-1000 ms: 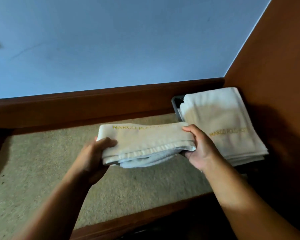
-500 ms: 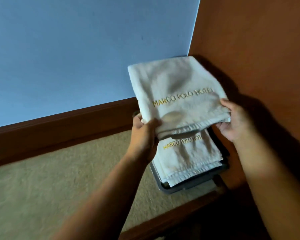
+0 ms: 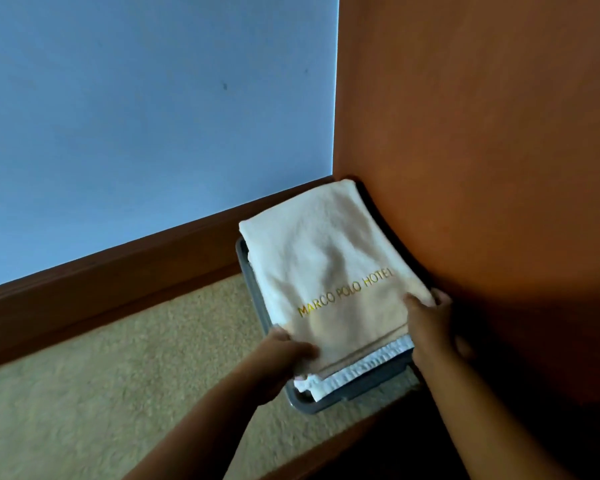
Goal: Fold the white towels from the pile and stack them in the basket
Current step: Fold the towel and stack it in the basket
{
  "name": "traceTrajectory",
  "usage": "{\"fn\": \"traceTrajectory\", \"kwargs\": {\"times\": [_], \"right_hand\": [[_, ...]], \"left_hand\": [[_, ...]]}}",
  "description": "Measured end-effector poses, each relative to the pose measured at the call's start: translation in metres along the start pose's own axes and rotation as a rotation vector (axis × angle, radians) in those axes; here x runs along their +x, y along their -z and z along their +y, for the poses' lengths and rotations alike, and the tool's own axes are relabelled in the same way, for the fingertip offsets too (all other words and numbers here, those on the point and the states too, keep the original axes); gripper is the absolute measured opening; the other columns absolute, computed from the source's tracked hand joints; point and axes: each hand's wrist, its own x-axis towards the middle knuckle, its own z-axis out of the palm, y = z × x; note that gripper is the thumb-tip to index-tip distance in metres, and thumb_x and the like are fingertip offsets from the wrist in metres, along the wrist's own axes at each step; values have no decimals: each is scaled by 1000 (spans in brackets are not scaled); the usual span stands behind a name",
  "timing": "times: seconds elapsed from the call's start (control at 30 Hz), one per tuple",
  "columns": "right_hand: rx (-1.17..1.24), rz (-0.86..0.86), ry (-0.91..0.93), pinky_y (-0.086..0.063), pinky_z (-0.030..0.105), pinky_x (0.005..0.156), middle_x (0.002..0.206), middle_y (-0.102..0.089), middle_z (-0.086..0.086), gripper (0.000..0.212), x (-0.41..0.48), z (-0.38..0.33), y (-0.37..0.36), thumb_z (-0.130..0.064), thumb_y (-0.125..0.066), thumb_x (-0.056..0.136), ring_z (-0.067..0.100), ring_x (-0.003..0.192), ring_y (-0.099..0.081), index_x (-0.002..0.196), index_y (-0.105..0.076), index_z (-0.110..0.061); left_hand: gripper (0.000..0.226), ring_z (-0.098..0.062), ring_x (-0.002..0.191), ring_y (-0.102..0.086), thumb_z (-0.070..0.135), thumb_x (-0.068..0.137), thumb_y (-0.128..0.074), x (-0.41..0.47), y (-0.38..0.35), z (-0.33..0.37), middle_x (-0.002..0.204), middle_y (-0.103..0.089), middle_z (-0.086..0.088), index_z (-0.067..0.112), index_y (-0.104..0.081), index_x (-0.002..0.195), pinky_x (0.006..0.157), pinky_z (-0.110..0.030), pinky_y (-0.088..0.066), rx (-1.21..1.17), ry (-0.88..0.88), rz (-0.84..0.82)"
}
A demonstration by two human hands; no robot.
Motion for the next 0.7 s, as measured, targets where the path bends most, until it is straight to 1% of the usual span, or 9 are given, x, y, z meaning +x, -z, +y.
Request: {"fn": "traceTrajectory", "kwargs": {"times": [0.07,0.1,0.13,0.2,0.27,0.3,0.4,0.57,0.7], "right_hand": [[-331,-20,83,-39,51,107,151,-35,15,87,-11,-2,-3,-27,-76,80,39,130,-44,152,-28,-21],[-487,-25,250,-33,54,110,156,-25,13,92,-17,-2,-6,-31,-75,79,38,137,-34,155,-23,-24],[-609,-45,473,-26,56,113,159,-20,11,91,-23,-4,-9,-35,-71,78,37,143,-25,155,-23,-26],[-778,-140,782,-18,59,115,163,-19,10,83,-23,-2,-22,-45,-60,77,37,150,-13,154,-32,-28],[-911,-236,813,-19,62,115,165,-20,8,76,-15,2,-33,-56,-46,82,35,151,-16,153,-34,-33],[-955,-258,801,-21,63,114,166,-18,7,75,-11,5,-35,-60,-38,84,33,151,-18,155,-30,-37],[-1001,-251,759,-19,60,116,167,-12,3,75,1,9,-36,-67,-26,85,29,152,-16,156,-18,-44],[-995,-218,749,-20,59,116,167,-12,3,75,14,12,-43,-68,-29,86,28,152,-19,156,-17,-44],[-958,-196,734,-24,58,114,165,-20,6,78,28,14,-51,-68,-32,84,30,150,-25,157,-23,-39]], "left_hand": [[80,-37,123,-53,9,82,-78,11,-1,10,145,-44,-23,10,-30,146,103,-53,-46,276,-119,392],[95,-37,134,-41,22,82,-79,14,-4,24,153,-29,-20,14,-18,154,111,-54,-37,465,-225,554],[100,-37,143,-29,33,84,-76,21,-8,38,160,-18,-15,18,-10,158,116,-54,-28,667,-349,625],[90,-32,153,-9,48,91,-61,43,-18,64,168,1,-5,31,-6,160,120,-53,-17,1084,-549,514],[77,-30,155,8,56,97,-48,73,-24,79,168,17,0,42,-5,159,122,-52,-7,1417,-606,275],[74,-30,154,15,60,97,-45,88,-24,81,166,22,1,45,-5,158,122,-52,-1,1504,-589,186],[79,-30,150,28,72,93,-41,119,-25,81,162,33,1,50,0,156,120,-54,11,1573,-510,93],[81,-28,145,37,77,89,-40,145,-27,78,158,40,2,55,4,153,117,-55,17,1566,-532,85],[80,-26,142,41,78,89,-37,160,-28,77,157,40,2,56,7,152,116,-55,19,1566,-540,82]]}}
